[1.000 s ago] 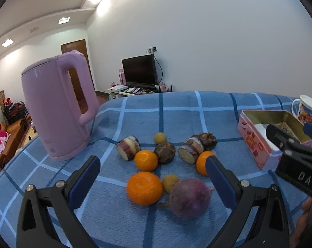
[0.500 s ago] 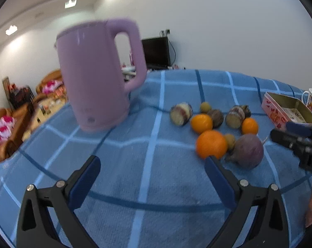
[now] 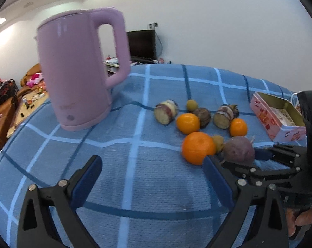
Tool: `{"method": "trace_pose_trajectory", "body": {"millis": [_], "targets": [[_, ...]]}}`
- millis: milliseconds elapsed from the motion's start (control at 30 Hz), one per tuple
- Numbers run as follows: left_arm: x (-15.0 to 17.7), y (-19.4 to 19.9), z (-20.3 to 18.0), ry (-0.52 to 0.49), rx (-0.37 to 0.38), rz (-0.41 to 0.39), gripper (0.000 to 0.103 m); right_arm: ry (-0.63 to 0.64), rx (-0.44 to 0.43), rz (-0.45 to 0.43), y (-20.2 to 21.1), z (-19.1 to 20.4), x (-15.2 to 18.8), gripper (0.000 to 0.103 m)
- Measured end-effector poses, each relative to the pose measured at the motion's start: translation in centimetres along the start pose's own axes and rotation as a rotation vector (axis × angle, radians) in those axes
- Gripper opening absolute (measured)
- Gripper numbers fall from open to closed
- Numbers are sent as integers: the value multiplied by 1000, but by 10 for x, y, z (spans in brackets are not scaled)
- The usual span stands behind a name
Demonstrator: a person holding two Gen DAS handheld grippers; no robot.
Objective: Organize fruits
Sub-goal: 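Close the right gripper on the purple beet while the left gripper approaches the large mandarin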
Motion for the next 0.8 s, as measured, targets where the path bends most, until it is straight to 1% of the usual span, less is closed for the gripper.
{"method": "trace_pose_trajectory", "body": {"millis": [100, 167, 233, 300, 367, 400, 467, 500, 533, 567, 633, 700, 800], "targets": [[-7, -6, -11, -20, 38, 2, 100, -8, 8, 0, 7, -5, 5, 52], [-13, -11, -20, -42, 61, 4, 99, -18, 17, -19, 14, -11, 5, 52], [-20, -17, -26, -49, 93, 12, 98, -40, 20, -65, 27, -20, 0, 52], [-23, -25, -32, -62, 97, 26, 96, -64, 22, -126, 44, -28, -8, 52], [-27, -34, -38, -75, 107, 40, 88, -78, 34, -190, 62, -38, -15, 52], [-28, -38, -40, -75, 116, 47, 87, -80, 36, -209, 66, -41, -16, 52], [-29, -46, -44, -64, 136, 61, 77, -86, 47, -239, 74, -49, -19, 52], [-29, -49, -45, -65, 144, 67, 74, -91, 58, -248, 76, -54, -20, 52], [-29, -52, -46, -71, 148, 70, 69, -95, 66, -250, 76, -57, -21, 52], [-29, -54, -46, -73, 153, 57, 67, -105, 72, -247, 76, -62, -22, 52], [-28, -54, -44, -63, 163, 38, 66, -124, 73, -237, 76, -68, -22, 52], [-28, -55, -40, -47, 178, 39, 66, -147, 60, -221, 75, -72, -22, 52], [-26, -58, -29, 8, 202, 44, 66, -148, 65, -216, 66, -68, -24, 52]]}}
Point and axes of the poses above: each gripper's, at about its wrist camera, not at the fingertips, and y roughly against the way its jaws point, z to its left, x to its underside, the point moved 4 cm from there along -y, roughly the way its jaws point, and after that the axes turned 15 degrees about -y, right-handed, at the moved point
